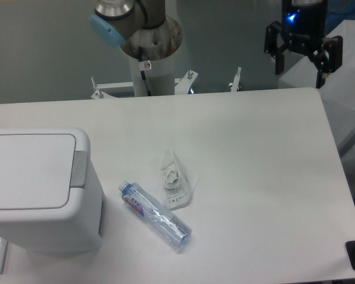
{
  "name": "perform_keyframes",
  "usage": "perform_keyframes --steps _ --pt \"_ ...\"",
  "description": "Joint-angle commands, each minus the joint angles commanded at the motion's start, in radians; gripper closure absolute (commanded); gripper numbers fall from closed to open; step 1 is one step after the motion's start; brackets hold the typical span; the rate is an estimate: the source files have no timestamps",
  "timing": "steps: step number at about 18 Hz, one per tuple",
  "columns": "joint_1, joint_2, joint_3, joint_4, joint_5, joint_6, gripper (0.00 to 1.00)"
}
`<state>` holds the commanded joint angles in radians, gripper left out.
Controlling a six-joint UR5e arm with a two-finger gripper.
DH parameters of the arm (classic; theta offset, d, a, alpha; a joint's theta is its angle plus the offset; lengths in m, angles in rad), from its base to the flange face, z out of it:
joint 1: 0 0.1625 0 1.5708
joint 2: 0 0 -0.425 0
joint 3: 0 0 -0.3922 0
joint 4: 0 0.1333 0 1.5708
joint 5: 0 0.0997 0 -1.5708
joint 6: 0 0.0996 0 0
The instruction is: Open the trash can
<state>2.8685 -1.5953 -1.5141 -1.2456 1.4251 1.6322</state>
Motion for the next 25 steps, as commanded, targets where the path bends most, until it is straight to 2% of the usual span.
perform_keyframes --steps 3,6,10,17,25 --pt "-0.005 0.0 0.002 0.0 -0.002 -0.002 0.0" --pt "-0.018 -0.002 0.003 0.0 -0.026 -0.069 0.0" --pt "-0.073 -0.008 0.011 0.006 -0.06 -0.253 0.0" --pt "-0.195 -0.017 0.009 0.09 -0.075 -0.523 0.0" --pt "-0.336 -0.032 0.003 0.118 -0.074 -0.845 0.0"
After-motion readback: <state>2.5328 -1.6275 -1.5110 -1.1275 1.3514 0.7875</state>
